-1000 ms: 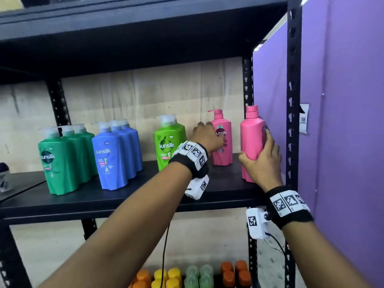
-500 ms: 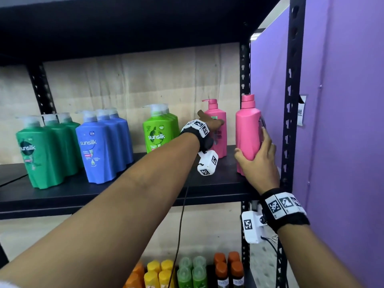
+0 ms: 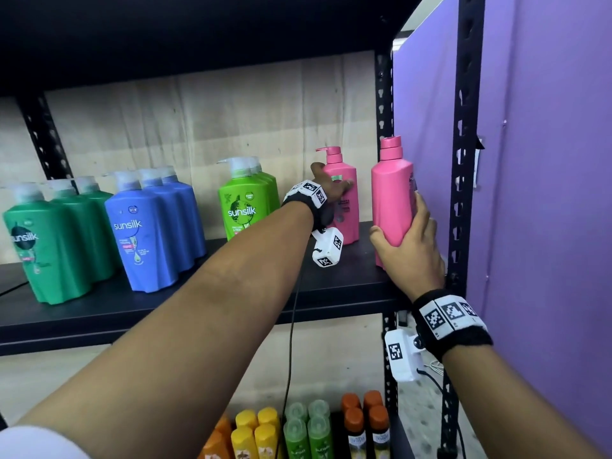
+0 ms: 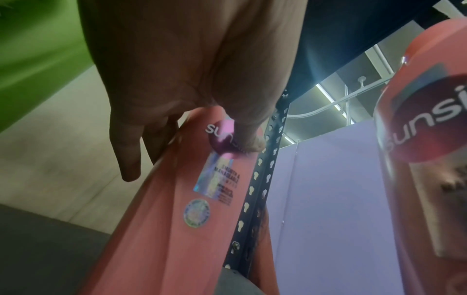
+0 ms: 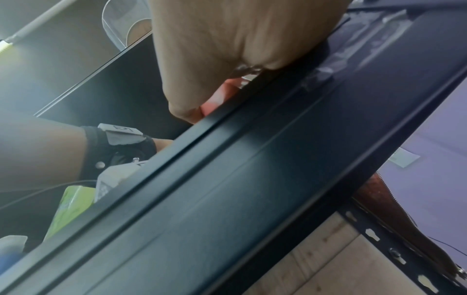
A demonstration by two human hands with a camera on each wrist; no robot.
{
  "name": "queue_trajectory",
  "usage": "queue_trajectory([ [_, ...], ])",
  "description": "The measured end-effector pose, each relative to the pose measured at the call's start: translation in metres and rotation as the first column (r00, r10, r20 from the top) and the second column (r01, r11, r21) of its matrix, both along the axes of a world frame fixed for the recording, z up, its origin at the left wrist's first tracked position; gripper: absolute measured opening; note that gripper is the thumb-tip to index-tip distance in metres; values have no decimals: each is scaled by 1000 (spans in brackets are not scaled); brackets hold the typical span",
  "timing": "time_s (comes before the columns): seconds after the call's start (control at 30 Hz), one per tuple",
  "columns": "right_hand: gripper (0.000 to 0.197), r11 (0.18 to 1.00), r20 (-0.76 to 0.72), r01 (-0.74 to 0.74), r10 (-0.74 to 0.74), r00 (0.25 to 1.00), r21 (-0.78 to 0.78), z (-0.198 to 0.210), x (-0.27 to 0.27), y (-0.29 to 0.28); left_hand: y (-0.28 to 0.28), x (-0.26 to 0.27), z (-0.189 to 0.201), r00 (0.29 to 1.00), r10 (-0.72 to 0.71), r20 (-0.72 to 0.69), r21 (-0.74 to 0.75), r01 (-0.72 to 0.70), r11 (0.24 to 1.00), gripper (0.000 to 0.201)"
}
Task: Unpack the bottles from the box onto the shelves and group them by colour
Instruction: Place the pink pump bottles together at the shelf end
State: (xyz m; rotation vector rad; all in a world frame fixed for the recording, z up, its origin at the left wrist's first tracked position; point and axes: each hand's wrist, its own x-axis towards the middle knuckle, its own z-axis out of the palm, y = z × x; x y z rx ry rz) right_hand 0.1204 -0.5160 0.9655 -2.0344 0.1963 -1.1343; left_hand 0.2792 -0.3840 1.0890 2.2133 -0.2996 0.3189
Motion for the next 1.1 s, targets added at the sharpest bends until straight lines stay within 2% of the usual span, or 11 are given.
queue_trajectory([
  [0.13,94,1000,-8,-13,13,1000,-4,1,-1,1,0,-7,-4,999,-25,33,-24,26,999,83],
  [0.33,96,1000,-22,-19,19,1000,0,1,-3,1,3,-21,-5,999,-42,14,48,42,998,88],
  [0.8,101,999,-29,-52,52,998,-16,-1,-3,-1,3,-53,-11,999,-43,-23,-30,42,999,87],
  [0.93,100,998,-25,-57,57,998,-13,-1,-4,-1,3,-53,-13,999,-28,-16,-24,27,999,91],
  [1.1,94,999,3,-36,36,999,-6,-2,-4,2,10,-59,-6,995,-93,-40,-6,92,996,97],
])
